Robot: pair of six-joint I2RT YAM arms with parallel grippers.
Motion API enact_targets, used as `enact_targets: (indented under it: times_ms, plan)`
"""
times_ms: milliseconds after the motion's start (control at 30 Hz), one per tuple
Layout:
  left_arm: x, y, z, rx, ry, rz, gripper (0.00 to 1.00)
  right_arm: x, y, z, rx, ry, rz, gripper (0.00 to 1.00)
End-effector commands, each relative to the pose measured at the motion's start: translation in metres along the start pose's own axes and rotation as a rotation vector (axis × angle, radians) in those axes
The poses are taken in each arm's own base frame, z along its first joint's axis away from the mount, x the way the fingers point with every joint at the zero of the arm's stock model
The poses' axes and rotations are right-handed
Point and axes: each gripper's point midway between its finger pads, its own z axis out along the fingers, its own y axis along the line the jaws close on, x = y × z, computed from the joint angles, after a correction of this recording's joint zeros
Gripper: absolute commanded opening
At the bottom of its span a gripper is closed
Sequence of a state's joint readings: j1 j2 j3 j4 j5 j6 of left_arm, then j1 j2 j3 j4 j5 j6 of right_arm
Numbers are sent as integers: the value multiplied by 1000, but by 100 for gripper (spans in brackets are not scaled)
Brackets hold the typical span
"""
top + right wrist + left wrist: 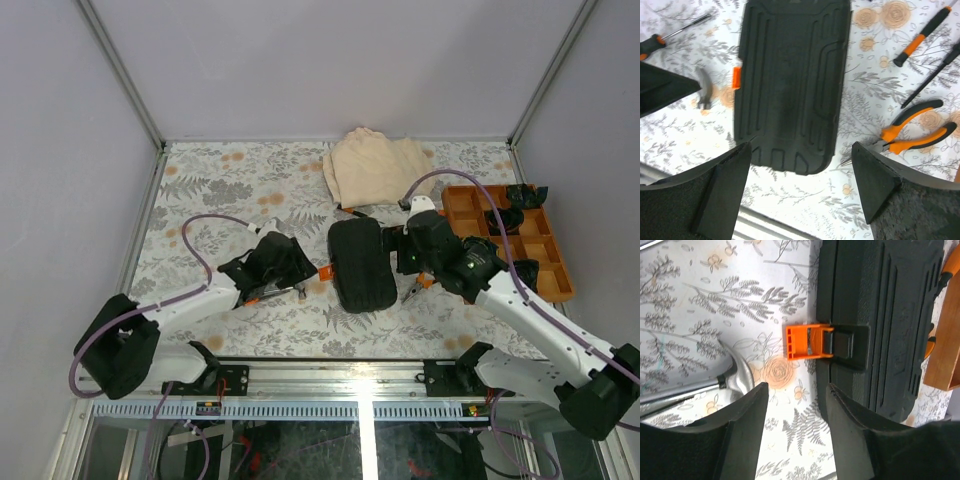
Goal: Sort the tools into containers
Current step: Open the storage box at the center of the board.
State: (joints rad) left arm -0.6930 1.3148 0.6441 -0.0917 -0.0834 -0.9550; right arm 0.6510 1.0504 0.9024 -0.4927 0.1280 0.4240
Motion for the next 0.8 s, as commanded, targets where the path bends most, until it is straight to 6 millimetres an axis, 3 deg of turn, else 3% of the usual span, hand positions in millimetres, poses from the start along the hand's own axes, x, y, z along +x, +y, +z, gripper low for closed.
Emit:
enact_targets:
  times_ms: [0, 100, 300, 533, 767]
  plan:
    - [14, 17, -14, -13, 48, 35, 50, -11, 16, -28, 34, -43, 26, 87]
    - [16, 17, -20, -10, 62, 53, 51, -13, 31, -25, 73, -53, -8, 88]
    - [12, 19, -22, 6, 37, 80, 52, 3, 74, 5, 99, -14, -106, 90]
    - [14, 20, 6, 107, 42, 18, 53, 37, 86, 43, 178, 26, -217, 93]
    - [9, 18, 33, 135, 54, 20, 52, 41, 91, 59, 174, 20, -246, 94]
